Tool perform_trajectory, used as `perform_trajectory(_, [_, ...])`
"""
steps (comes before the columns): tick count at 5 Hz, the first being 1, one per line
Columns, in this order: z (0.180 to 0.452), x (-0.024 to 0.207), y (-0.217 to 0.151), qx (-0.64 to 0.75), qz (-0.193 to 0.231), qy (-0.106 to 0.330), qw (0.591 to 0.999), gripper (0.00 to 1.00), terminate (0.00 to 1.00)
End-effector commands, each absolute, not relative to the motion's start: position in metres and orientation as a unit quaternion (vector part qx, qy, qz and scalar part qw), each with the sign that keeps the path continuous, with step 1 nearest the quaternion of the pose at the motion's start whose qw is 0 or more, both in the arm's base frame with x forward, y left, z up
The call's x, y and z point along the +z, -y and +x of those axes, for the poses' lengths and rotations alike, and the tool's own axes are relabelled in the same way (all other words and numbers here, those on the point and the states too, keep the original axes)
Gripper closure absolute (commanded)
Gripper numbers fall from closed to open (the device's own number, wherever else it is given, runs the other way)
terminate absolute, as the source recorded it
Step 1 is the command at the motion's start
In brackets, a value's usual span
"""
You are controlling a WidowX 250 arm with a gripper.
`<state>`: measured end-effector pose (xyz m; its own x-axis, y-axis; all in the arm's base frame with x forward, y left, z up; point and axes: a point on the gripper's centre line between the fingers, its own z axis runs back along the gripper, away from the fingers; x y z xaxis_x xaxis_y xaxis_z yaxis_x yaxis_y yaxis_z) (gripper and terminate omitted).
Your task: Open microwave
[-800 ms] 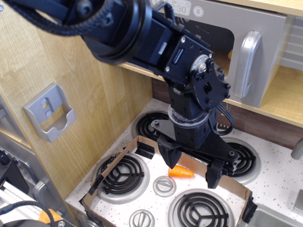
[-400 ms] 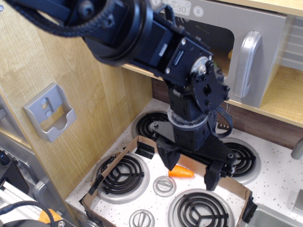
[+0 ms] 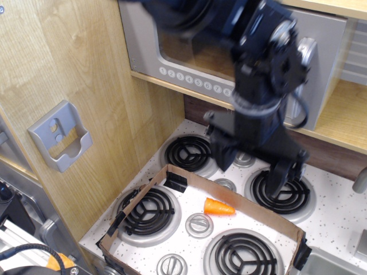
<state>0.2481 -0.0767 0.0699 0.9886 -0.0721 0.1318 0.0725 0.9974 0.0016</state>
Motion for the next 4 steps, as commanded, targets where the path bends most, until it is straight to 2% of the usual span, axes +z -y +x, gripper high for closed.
perform_trajectory(1, [0.293, 0.108, 0.066, -0.038, 0.014, 0.099, 0.994, 0.0, 0.0])
perform_trajectory(3, [0.322, 0.124, 0.051, -0.006, 0.001, 0.093, 0.996, 0.0, 0.0])
perform_trajectory(4, [0.331, 0.122, 0.049, 0.011, -0.007, 0.099, 0.995, 0.0, 0.0])
